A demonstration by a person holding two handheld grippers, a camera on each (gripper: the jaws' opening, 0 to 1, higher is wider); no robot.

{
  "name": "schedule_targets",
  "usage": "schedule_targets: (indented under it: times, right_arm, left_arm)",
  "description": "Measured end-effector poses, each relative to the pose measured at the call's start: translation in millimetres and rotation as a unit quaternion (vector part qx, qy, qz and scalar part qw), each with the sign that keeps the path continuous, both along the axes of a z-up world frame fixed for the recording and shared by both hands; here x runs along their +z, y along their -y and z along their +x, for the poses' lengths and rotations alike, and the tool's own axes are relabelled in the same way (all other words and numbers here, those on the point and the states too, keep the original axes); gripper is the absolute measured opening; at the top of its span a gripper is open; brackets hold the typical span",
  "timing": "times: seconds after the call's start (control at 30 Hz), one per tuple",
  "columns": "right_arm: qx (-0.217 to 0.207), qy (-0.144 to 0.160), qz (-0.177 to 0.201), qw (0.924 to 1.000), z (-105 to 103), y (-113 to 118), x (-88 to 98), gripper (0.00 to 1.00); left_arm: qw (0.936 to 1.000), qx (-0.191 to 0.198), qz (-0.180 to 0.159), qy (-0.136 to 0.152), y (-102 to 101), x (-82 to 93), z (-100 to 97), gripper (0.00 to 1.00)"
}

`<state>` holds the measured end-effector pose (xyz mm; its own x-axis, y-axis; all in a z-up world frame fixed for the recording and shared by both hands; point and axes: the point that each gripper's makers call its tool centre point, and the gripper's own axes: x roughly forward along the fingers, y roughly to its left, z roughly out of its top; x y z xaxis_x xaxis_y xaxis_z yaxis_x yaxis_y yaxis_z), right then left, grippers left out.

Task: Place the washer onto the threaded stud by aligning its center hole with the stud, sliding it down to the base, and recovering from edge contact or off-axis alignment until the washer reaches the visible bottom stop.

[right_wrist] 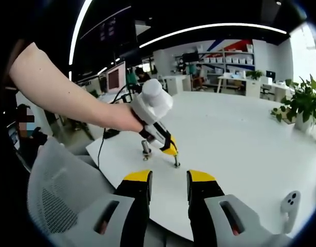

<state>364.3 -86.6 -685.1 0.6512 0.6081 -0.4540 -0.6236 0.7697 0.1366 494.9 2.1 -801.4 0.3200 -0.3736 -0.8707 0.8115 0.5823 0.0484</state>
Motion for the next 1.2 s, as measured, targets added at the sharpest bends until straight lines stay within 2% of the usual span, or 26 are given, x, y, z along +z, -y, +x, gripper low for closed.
schedule_targets:
  times: [0.4, 0.67, 0.77, 0.83, 0.87, 1.0, 1.13, 1.2]
  right_arm:
    - [-0.001, 0.0, -0.002, 1.0, 0, 1, -0.6, 0.29]
    - [-0.003, 0.001, 0.0, 1.0, 0, 1, 0.1, 0.29]
    - [-0.002, 0.001, -0.001, 1.0, 1, 1, 0.1, 0.29]
    - [-0.002, 0.001, -0.001, 1.0, 1, 1, 0.2, 0.29]
    - [-0.002, 0.001, -0.001, 1.0, 1, 1, 0.2, 0.29]
    - [-0.003, 0.001, -0.001, 1.0, 1, 1, 0.3, 0.29]
    - [-0.003, 0.001, -0.002, 1.0, 0, 2, 0.0, 0.29]
    - [-0.004, 0.001, -0.002, 1.0, 0, 2, 0.1, 0.29]
  left_arm:
    - [0.9997, 0.015, -0.016, -0.01, 4, -0.6, 1.6, 0.03]
    - [0.9997, 0.014, -0.017, 0.0, 3, 3.1, 0.1, 0.07]
    - [0.9998, 0.006, -0.016, 0.012, 5, 4.8, -2.1, 0.12]
    - [0.9993, -0.019, 0.0, 0.033, 5, 5.4, -2.5, 0.14]
    - [0.998, -0.036, 0.012, 0.051, 6, 5.2, -2.3, 0.15]
    - [0.9938, -0.073, 0.038, 0.074, 11, 1.5, -9.3, 0.17]
    - [0.988, -0.095, 0.068, 0.101, 9, -3.3, -7.0, 0.17]
    - [0.9867, -0.099, 0.074, 0.105, 8, -4.5, -6.9, 0.18]
